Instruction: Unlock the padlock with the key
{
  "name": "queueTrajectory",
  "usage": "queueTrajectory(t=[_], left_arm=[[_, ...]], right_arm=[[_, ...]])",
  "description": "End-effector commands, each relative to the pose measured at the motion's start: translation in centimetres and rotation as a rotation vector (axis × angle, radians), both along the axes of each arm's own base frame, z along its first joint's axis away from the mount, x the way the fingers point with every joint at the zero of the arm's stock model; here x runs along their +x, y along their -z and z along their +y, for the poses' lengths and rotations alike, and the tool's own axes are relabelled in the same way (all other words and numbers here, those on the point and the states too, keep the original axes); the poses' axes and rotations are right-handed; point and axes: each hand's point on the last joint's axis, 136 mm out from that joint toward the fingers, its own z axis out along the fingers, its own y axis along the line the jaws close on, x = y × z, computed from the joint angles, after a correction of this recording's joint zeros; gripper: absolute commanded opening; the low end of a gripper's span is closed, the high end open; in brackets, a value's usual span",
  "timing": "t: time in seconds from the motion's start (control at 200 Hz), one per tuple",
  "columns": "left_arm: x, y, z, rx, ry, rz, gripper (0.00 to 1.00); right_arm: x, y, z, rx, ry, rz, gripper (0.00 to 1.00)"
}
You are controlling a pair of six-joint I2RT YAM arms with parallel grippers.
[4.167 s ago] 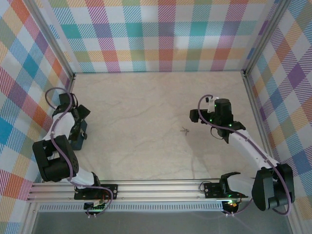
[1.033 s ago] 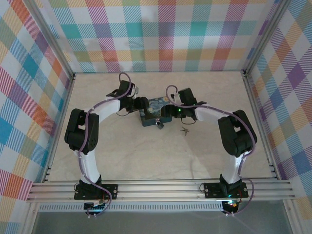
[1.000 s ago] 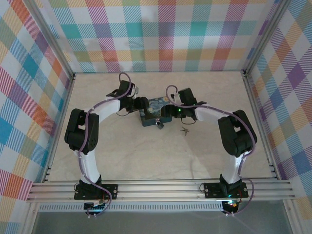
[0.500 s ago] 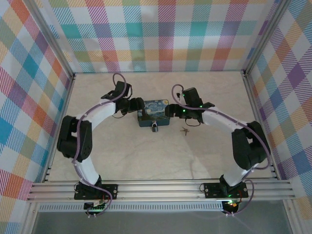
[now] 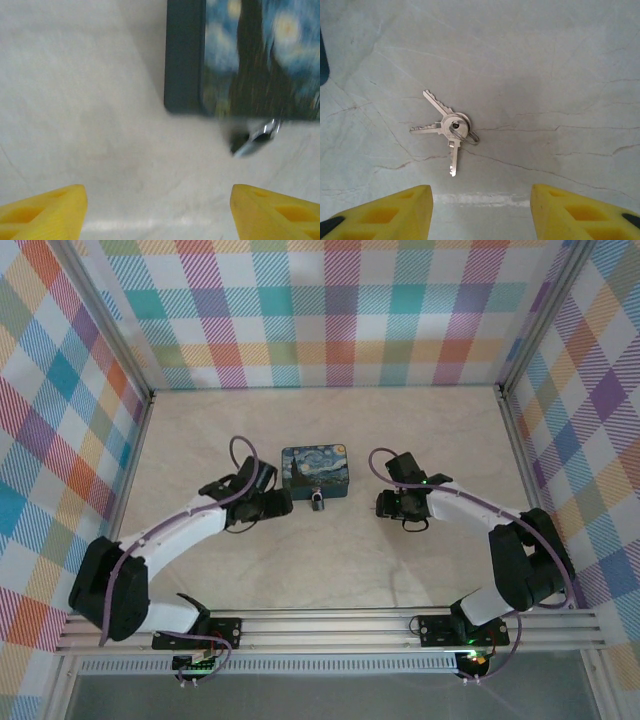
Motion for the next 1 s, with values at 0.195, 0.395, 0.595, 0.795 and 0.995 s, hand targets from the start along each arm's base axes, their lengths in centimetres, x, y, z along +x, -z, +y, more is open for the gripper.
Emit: queueTrajectory(t=[0.195, 0.395, 0.595, 0.795, 0.995], left_arm=[[-2.1, -0.9, 0.5, -0.03, -0.036, -0.036, 0.76], [-2.2, -0.4, 0.2, -0.03, -0.022, -0.024, 0.76], [-1.9, 0.0, -0.2, -0.029, -0.013, -0.021, 0.76], [-1.5, 0.4, -0.6, -0.028, -0.005, -0.012, 0.76], [-1.3, 0.4, -1.2, -0.039, 0.008, -0.006, 0.76]], right_arm=[[2.8, 1.1, 1.0, -0.004, -0.033, -0.001, 0.49], [3.9, 2.3, 1.4, -0.018, -0.032, 0.02, 0.45], [3.8, 3.3, 1.5, -0.012, -0.029, 0.057, 0.34], [3.0, 4.0, 1.3, -0.007, -0.02, 0.082, 0.24], [2.4, 4.2, 1.5, 0.019, -0.004, 0.098, 0.16]])
